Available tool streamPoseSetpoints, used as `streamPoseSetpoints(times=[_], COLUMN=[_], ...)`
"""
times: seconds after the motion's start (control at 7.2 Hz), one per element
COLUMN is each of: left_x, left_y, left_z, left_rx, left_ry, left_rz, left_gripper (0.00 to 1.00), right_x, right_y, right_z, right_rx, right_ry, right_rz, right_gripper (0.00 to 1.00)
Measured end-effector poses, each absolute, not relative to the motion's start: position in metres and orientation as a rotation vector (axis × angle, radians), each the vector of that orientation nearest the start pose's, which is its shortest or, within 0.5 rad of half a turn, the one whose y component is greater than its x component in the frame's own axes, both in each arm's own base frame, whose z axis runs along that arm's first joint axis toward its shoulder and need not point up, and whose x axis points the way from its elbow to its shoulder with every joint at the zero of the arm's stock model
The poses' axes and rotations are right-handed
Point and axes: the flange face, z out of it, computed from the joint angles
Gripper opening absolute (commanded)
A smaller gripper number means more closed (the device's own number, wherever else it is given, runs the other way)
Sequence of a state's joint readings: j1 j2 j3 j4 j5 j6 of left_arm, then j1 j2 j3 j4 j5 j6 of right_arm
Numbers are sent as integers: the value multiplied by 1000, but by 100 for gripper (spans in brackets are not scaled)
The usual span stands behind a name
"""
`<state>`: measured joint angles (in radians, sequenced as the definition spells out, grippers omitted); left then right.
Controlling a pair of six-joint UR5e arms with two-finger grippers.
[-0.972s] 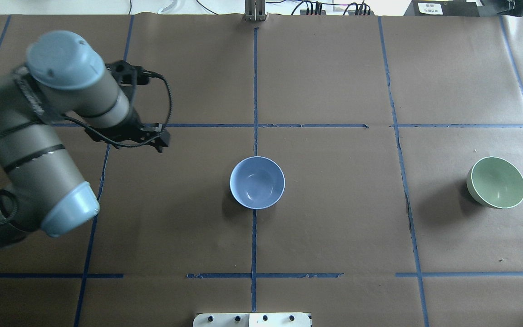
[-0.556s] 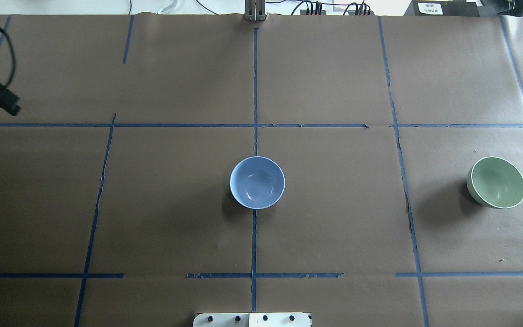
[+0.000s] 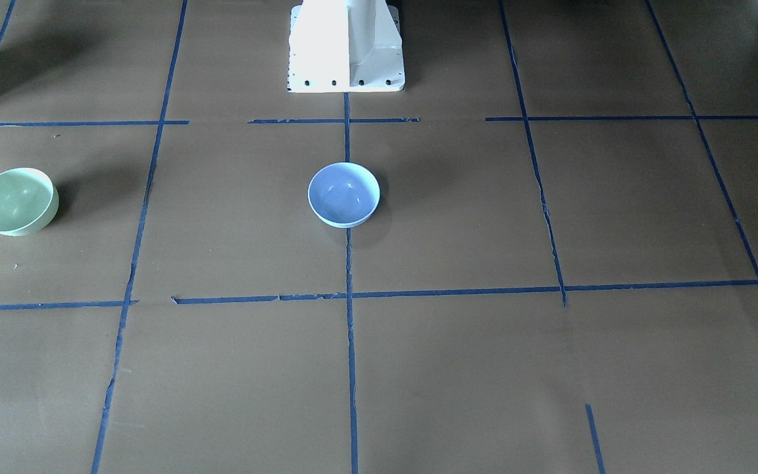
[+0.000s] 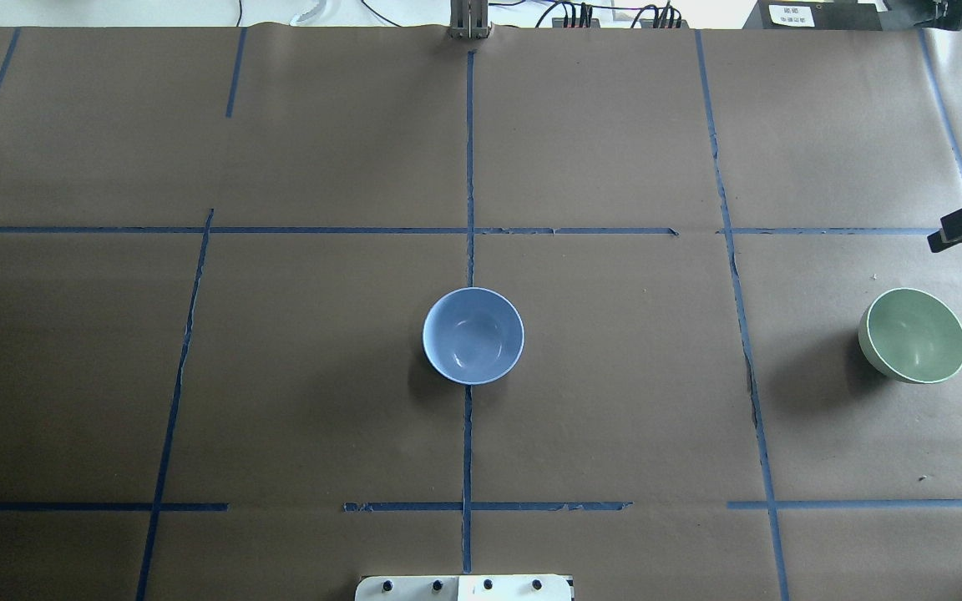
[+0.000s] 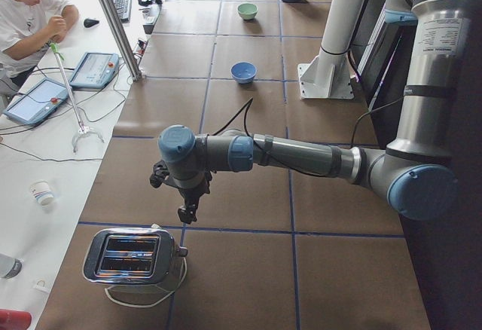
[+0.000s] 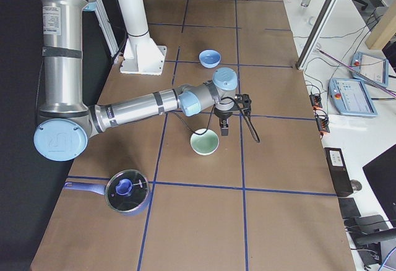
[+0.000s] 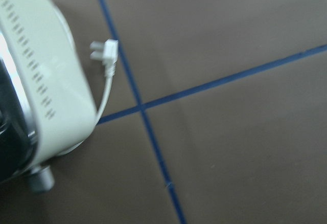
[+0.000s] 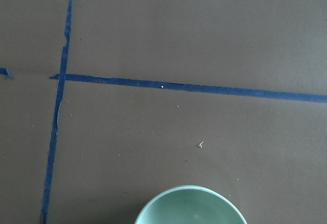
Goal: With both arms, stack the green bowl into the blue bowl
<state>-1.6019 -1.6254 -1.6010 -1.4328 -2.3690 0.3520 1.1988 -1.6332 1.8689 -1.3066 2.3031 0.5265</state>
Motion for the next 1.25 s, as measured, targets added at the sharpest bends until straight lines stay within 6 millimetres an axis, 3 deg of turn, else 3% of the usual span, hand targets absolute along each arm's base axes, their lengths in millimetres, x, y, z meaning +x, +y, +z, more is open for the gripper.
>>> streamPoseSetpoints(times=[0.14, 0.42, 0.56, 0.69, 1.11, 1.25], left_x=[-82, -84, -84, -84, -84, -84], left_y=[-503, -502, -502, -502, -502, -502], left_z=[636, 637, 635, 634, 633, 633], left_rx=[109, 119, 123, 126, 127, 127], left_ry=[805, 808, 807, 807, 807, 807], left_rz=[280, 282, 283, 283, 284, 284], left_gripper=[100, 100, 100, 100, 100, 100], right_x=[-131, -141, -139, -135, -143, -150], right_y=[-458, -446, -439, -430, -404, -400], right_z=[534, 599, 625, 642, 663, 663], right_rx=[143, 183, 178, 165, 135, 133], right_ry=[-847, -855, -850, -845, -845, -848], right_rz=[-20, -19, -19, -16, -55, -76], right_gripper=[100, 98, 80, 45, 23, 4])
